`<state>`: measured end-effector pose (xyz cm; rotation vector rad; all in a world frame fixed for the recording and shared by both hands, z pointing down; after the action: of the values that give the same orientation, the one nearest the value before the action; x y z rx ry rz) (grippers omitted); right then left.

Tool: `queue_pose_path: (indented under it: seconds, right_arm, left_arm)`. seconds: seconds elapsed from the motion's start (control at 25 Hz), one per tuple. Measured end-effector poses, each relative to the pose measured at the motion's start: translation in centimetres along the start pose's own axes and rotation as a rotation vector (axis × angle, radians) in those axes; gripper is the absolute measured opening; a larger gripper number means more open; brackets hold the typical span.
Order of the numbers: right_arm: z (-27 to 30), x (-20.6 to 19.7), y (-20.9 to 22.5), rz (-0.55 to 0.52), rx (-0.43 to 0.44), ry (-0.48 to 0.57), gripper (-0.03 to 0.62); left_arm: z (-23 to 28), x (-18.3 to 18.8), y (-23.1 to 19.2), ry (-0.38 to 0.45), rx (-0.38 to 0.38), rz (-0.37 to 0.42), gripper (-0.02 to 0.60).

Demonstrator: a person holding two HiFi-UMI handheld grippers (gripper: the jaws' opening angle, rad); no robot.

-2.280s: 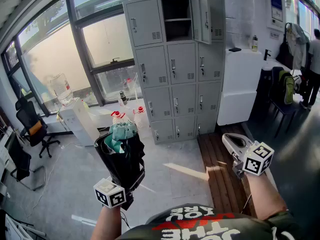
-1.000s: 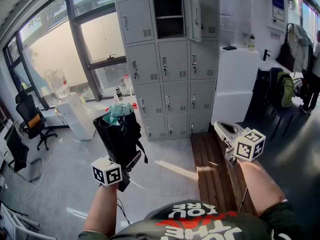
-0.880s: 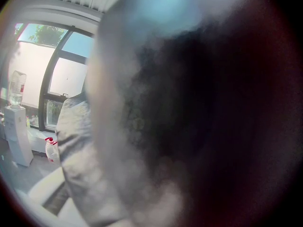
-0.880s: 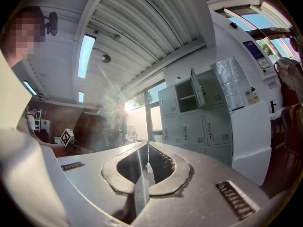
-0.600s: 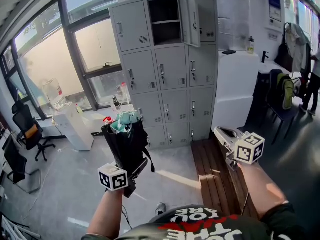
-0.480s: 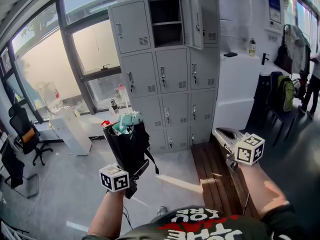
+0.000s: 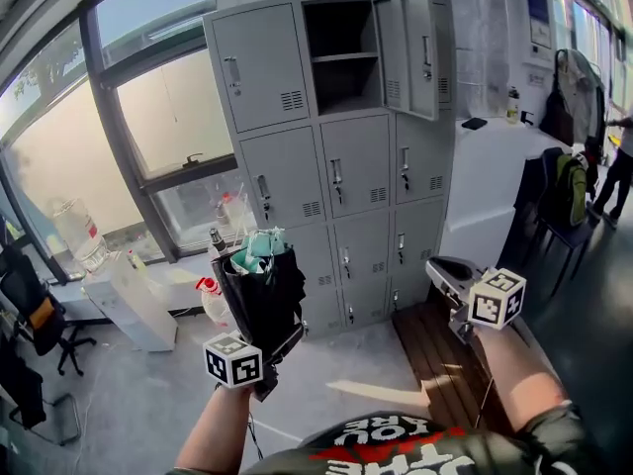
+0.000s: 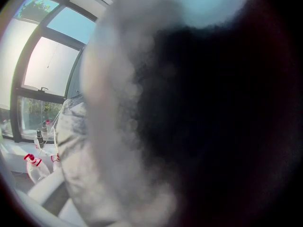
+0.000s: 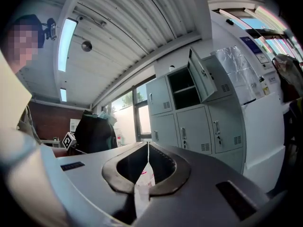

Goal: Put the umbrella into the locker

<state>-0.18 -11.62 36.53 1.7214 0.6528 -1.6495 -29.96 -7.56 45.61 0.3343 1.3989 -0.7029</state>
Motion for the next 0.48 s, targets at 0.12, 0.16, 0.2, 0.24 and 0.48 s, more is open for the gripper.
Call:
queue_pose_path:
  seconds: [0.12,0.16,0.2,0.24,0.48]
  right_arm:
    - [3.5,0.3,0.9,0.0,-0.013,-0.003,0.037]
    - [4.6,0.3,1.3,0.001,-0.012,-0.004,0.037]
    - [5.6,0.4,1.6,0.001,-0.009,-0.005,0.037]
    - [6.6,0.4,2.0,0.001,-0.005,-0.007,0.037]
    - [11.2,1.5,6.1,0.009,0.01,0.012,0.037]
  left_arm:
    - [0.8,1.2,-3.2,-0.003,-0.021,0.008,0.126]
    - [1.2,1.5,-4.1,-0.002,-0.026,0.01,0.126]
    - [1.7,1.8,-5.0,-0.002,-0.031,0.012,0.126]
    - [2.3,2.0,-5.8,-0.003,-0.035,0.014,0.126]
    - [6.4,3.6,-9.0,-0.02,-0.043,0.034,0.126]
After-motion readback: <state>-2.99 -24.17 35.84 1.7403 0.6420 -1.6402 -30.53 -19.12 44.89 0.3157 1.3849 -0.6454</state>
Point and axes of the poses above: the fingertips, and each gripper's own axes: z forward along the fingers, y to its right, x out of its top, the point moved 1 cm from there along -z, backward along the fingers, and after that the axes turned 1 degree about z, right-handed, at the moved point
